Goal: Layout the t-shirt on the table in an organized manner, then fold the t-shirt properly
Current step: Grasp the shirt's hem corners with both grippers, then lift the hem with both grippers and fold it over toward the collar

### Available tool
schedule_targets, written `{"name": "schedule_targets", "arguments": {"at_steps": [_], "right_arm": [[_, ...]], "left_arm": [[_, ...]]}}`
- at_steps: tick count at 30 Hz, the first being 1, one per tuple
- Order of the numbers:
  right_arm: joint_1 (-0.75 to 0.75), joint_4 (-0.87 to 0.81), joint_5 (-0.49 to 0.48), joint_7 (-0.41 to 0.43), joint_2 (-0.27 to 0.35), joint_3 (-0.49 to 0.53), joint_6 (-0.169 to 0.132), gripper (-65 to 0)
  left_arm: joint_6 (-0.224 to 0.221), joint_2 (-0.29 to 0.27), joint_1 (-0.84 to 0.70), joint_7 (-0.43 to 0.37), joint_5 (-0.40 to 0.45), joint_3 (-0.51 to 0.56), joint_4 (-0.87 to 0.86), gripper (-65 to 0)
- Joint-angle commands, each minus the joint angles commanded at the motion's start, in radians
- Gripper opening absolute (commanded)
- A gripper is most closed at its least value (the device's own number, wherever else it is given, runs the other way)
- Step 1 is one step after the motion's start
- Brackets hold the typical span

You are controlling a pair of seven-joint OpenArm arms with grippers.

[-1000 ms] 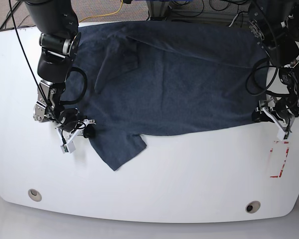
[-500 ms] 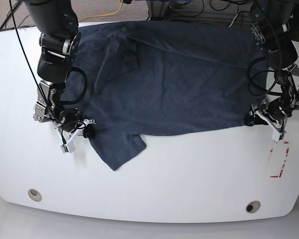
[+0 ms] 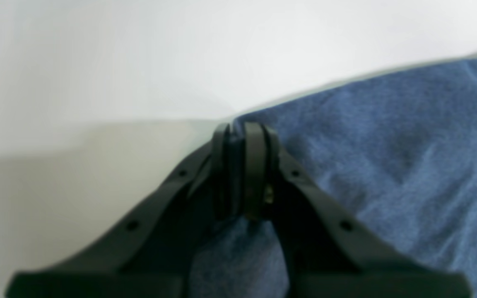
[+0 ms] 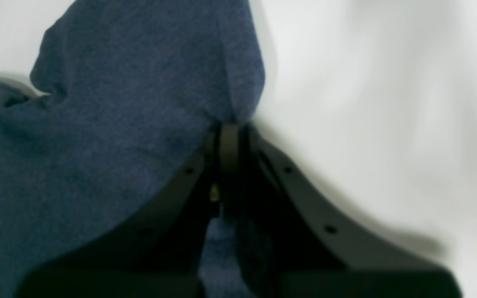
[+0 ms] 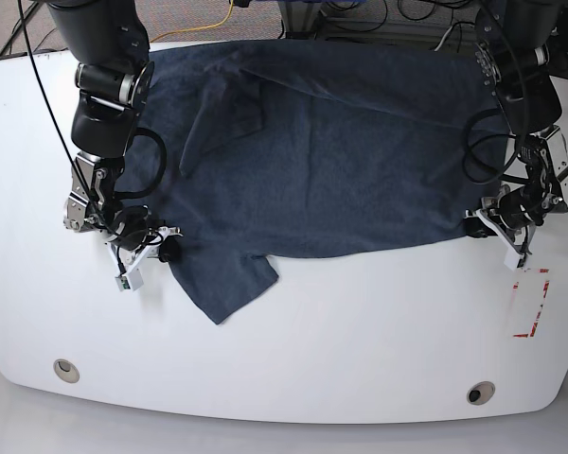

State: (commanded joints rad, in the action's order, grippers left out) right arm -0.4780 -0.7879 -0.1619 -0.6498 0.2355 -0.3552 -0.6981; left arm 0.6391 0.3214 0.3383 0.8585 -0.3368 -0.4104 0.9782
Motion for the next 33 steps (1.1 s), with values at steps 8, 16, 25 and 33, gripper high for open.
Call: {"name": "schedule_targets", "arguments": {"at_steps": [8, 16, 25, 33], "right_arm": [[0.035, -0.196, -0.002, -0.092, -0.003, 0.000, 0.000, -64.2], [0.054, -0.388, -0.002, -0.219, -0.026, -0.003, 0.000, -64.2], [0.080, -0.557, -0.002, -0.322, -0.029, -0.003, 0.000, -64.2], [0.127, -0.686, -0.003, -0.384, -0.031, -0.003, 0.000, -64.2]], "left_arm": [[0.002, 0.000, 0.000, 0.058, -0.002, 0.000, 0.150, -60.7], [0.021, 0.000, 0.057, 0.132, -0.002, 0.000, 0.212, -60.7], [0.059, 0.000, 0.104, 0.186, -0.002, -0.002, 0.218, -60.7], [0.059, 0.000, 0.101, 0.190, -0.002, -0.002, 0.216, -60.0]]}}
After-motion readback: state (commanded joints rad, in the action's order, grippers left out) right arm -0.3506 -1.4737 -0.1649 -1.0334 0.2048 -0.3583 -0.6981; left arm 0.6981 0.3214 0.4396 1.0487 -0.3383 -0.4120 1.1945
